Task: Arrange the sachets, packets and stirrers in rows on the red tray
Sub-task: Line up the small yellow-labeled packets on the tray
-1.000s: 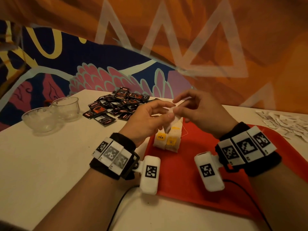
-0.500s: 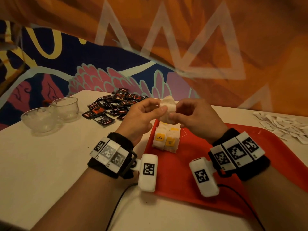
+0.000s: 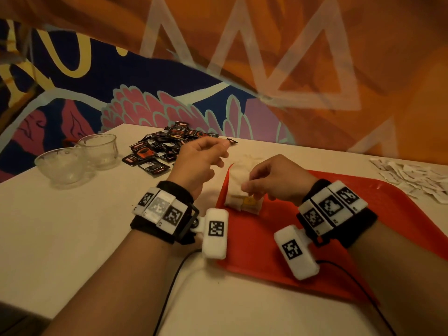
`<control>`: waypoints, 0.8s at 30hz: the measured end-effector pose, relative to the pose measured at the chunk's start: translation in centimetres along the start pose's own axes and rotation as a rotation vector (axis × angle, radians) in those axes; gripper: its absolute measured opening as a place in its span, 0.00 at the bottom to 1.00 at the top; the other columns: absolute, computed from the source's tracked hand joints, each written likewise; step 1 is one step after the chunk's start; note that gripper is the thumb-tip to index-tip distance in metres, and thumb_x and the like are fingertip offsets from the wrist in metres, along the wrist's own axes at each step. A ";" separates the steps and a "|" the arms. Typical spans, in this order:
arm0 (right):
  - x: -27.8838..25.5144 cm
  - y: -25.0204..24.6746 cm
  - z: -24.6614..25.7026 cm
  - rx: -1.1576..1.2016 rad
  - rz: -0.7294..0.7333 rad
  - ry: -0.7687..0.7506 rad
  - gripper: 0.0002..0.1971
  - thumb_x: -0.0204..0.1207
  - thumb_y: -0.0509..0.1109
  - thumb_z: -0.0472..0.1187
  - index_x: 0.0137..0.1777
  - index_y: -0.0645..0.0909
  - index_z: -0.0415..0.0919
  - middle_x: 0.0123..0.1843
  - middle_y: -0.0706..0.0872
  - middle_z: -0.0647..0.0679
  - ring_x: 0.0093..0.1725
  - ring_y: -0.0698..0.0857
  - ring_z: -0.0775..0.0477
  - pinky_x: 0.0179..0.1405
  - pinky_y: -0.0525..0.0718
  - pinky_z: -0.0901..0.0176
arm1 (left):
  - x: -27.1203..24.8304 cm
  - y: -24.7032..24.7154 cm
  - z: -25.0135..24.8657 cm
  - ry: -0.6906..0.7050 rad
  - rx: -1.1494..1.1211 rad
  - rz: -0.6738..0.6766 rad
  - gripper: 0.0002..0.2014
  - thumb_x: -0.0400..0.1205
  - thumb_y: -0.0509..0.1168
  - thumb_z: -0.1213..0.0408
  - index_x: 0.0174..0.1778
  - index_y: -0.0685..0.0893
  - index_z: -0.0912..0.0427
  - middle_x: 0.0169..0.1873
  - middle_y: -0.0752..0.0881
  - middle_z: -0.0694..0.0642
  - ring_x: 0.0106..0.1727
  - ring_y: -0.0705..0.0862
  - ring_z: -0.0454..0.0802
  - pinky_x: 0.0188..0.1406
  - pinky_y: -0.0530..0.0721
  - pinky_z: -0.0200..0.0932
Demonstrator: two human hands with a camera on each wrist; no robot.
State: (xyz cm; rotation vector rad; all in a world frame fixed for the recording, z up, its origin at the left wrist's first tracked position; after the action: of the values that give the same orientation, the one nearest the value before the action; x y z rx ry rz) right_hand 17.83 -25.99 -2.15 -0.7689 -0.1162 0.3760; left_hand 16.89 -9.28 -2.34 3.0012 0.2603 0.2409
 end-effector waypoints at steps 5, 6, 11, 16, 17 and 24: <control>0.4 1.9 -0.4 -0.165 0.092 0.122 0.07 0.73 0.80 0.44 0.37 0.89 0.44 0.29 0.87 0.53 0.29 0.83 0.58 0.25 0.77 0.66 | 0.5 -1.1 0.6 -0.070 -0.122 -0.058 0.04 0.84 0.69 0.64 0.44 0.84 0.55 0.30 0.83 0.49 0.29 0.76 0.43 0.13 0.64 0.31; 0.3 2.3 -0.4 -0.161 0.115 0.143 0.07 0.74 0.80 0.43 0.36 0.89 0.43 0.28 0.87 0.53 0.27 0.83 0.58 0.24 0.77 0.67 | 0.5 -1.2 0.7 -0.071 -0.129 -0.060 0.03 0.84 0.69 0.64 0.44 0.84 0.56 0.31 0.83 0.50 0.29 0.76 0.43 0.12 0.64 0.31; 0.2 3.2 -0.6 -0.161 0.151 0.211 0.07 0.74 0.80 0.41 0.42 0.90 0.36 0.37 0.93 0.45 0.36 0.89 0.53 0.38 0.87 0.61 | 0.7 -1.6 1.2 -0.086 -0.121 -0.070 0.02 0.84 0.69 0.64 0.47 0.85 0.56 0.33 0.83 0.51 0.29 0.77 0.43 0.13 0.64 0.31; 0.5 3.9 -0.5 -0.189 0.196 0.226 0.09 0.75 0.79 0.42 0.45 0.91 0.34 0.41 0.93 0.44 0.38 0.88 0.53 0.53 0.87 0.55 | 0.8 -1.7 1.3 -0.097 -0.130 -0.069 0.02 0.84 0.70 0.63 0.46 0.85 0.56 0.34 0.83 0.51 0.29 0.77 0.43 0.13 0.64 0.31; 0.6 3.9 -0.3 -0.206 0.198 0.219 0.10 0.75 0.79 0.43 0.46 0.91 0.34 0.42 0.93 0.44 0.37 0.88 0.53 0.52 0.87 0.57 | 0.8 -1.7 1.3 -0.099 -0.128 -0.067 0.02 0.84 0.70 0.63 0.46 0.85 0.56 0.34 0.83 0.51 0.29 0.77 0.43 0.14 0.64 0.32; 0.4 4.1 0.5 -0.431 0.203 0.168 0.10 0.76 0.77 0.48 0.43 0.83 0.41 0.47 0.94 0.45 0.42 0.89 0.49 0.54 0.87 0.54 | 0.9 -1.6 1.4 -0.104 -0.115 -0.055 0.04 0.84 0.69 0.62 0.45 0.83 0.55 0.34 0.82 0.51 0.29 0.77 0.42 0.14 0.64 0.32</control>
State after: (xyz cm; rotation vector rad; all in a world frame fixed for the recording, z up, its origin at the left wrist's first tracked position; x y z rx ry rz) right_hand 16.90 -22.79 -4.64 -1.2402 0.0418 0.4846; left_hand 17.71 -7.72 -3.81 2.8773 0.3069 0.0908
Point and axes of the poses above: each hand's wrist, its own x-axis towards the middle knuckle, its own y-axis out of the palm, z = x × y, the point moved 7 cm from there along x, towards the middle knuckle
